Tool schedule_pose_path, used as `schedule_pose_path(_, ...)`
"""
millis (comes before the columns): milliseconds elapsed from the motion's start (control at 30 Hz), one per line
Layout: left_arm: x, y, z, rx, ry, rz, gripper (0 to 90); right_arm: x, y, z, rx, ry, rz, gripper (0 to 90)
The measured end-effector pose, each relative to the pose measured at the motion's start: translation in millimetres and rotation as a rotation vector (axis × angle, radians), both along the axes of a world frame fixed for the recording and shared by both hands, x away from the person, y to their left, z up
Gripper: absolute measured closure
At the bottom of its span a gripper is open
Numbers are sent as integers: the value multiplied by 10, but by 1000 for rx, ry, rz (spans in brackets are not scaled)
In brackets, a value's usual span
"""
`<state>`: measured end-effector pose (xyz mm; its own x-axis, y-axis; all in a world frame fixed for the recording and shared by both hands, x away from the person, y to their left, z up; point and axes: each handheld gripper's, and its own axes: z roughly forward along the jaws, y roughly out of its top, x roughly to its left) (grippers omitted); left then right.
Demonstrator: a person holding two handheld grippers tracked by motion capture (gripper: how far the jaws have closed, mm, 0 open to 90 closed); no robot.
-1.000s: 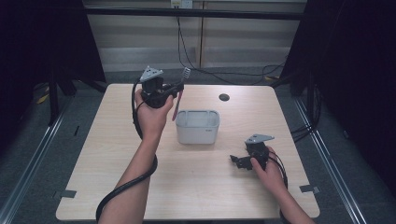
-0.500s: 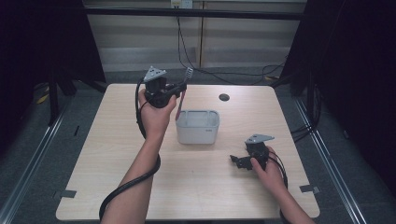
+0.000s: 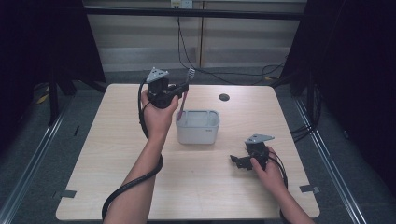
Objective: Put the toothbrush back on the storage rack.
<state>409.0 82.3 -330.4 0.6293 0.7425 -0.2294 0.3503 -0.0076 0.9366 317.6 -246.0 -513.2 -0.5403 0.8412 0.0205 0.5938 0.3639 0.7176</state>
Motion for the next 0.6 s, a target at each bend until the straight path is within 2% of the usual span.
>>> schedule_pose_path(267,10,-24,-65,-2,10,-6,828,-2,2,1,1,4,-3,114)
schedule_pose_path(600,18,-57,-118,-1,5,-6,826,-2,1,1,1,3,-2,114)
